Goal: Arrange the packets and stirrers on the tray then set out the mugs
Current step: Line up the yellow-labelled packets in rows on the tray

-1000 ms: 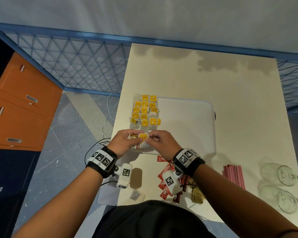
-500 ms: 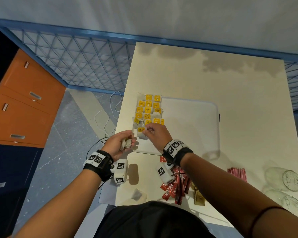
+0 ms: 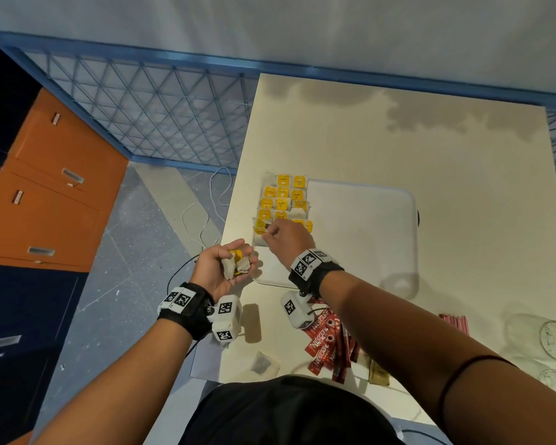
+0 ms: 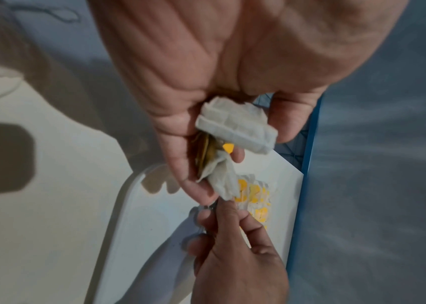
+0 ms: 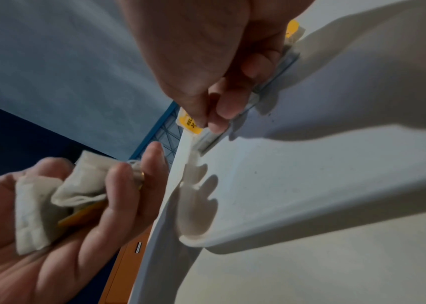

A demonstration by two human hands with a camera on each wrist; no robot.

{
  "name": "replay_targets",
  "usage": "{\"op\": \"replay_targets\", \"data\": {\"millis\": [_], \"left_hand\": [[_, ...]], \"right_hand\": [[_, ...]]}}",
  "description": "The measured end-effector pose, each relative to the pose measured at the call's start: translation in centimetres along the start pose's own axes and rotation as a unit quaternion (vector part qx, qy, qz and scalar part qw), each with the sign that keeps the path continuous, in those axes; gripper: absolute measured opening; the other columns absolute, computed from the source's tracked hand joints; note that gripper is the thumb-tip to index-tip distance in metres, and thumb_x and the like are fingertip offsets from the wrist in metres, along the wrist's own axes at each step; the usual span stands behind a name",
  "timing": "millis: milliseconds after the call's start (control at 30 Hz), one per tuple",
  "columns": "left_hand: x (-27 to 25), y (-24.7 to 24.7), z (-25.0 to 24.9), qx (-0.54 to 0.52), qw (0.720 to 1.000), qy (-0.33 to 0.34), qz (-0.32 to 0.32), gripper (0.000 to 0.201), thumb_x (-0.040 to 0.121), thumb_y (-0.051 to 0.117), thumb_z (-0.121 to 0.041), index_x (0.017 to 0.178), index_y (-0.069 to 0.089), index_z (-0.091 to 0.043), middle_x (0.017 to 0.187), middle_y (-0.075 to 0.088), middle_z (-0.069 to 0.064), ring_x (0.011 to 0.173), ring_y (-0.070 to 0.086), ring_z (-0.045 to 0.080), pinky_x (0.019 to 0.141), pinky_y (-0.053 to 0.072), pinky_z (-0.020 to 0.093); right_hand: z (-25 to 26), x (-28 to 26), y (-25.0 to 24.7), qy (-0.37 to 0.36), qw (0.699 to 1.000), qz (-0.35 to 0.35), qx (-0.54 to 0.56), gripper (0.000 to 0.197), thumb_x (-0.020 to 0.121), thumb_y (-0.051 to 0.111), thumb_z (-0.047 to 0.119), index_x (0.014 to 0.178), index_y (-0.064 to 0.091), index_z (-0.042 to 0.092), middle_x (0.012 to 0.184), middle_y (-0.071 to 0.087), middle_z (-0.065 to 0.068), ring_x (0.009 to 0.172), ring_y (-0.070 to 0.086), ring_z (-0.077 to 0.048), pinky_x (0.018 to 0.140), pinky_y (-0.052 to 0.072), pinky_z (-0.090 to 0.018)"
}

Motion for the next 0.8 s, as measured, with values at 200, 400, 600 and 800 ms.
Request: {"op": "replay_targets", "data": {"millis": [200,400,600,800], "left_hand": [[-0.2,0.5,0.2,-0.013,1.0,-0.007,0.021,0.055,0.071,0.036,0.0,0.124,0.047,-0.004,0.103,0.062,0.021,0.089,0.062,0.039,0.07,0.062,0.043],[-0.4,0.8,0.9,-0.003,0.999,0.0,0.047,0.05,0.087,0.027,0.01,0.132,0.046,0.0,0.111,0.065,0.023,0.089,0.068,0.04,0.065,0.061,0.045],[-0.7,1.7,1.2,0.036,0.995,0.007,0.091,0.041,0.101,0.03,0.01,0.137,0.047,-0.001,0.113,0.068,0.024,0.083,0.075,0.032,0.061,0.061,0.037],[-0.3,2.2,1.7,0.03,0.994,0.01,0.101,0.038,0.105,0.031,0.002,0.139,0.048,0.0,0.137,0.06,0.022,0.113,0.067,0.033,0.079,0.061,0.038]], "right_hand": [[0.2,-0.1,-0.3,0.019,1.0,-0.016,-0.006,0.022,0.094,0.061,0.046,0.084,0.052,0.028,0.078,0.065,0.007,0.074,0.063,-0.022,0.072,0.057,-0.041],[0.7,-1.6,-0.6,-0.001,0.998,-0.001,0.065,0.024,0.088,0.063,0.054,0.085,0.051,0.034,0.07,0.06,0.011,0.068,0.061,-0.016,0.067,0.055,-0.039],[0.6,-4.7,-1.4,-0.038,0.987,0.047,0.146,0.023,0.085,0.066,0.056,0.087,0.066,0.033,0.073,0.07,0.011,0.068,0.066,-0.01,0.07,0.058,-0.04],[-0.2,-7.9,-2.8,-0.09,0.983,0.06,0.147,0.011,0.092,0.073,0.036,0.099,0.076,0.028,0.081,0.069,0.021,0.074,0.059,0.007,0.069,0.041,-0.014]]}}
Point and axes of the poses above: each hand's wrist, its own x-axis towards the middle knuckle, its own y-axis out of the palm, z = x × y, the point moved 4 cm from there along x, towards the middle knuckle
